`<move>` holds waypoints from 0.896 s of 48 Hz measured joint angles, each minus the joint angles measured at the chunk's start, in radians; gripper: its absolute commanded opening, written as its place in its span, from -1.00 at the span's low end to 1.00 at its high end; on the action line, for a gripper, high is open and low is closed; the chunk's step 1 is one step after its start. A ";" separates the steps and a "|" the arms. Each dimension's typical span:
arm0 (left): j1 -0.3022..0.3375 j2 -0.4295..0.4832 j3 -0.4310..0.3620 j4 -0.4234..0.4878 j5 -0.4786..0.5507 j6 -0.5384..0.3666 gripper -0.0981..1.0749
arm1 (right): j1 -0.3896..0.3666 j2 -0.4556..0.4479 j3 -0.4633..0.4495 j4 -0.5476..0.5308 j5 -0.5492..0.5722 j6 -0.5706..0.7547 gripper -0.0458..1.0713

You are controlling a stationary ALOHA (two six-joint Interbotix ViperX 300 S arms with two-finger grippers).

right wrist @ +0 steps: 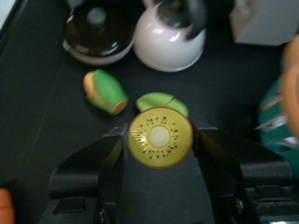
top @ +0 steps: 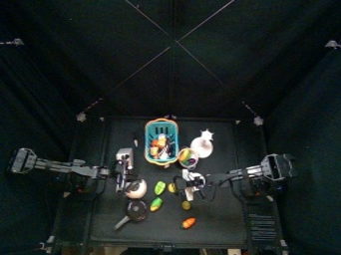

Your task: Place kiwi half into basket

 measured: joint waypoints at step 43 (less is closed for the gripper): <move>-0.002 0.000 0.003 0.000 -0.002 0.005 -0.41 | -0.402 0.316 -0.377 0.107 0.014 0.000 0.67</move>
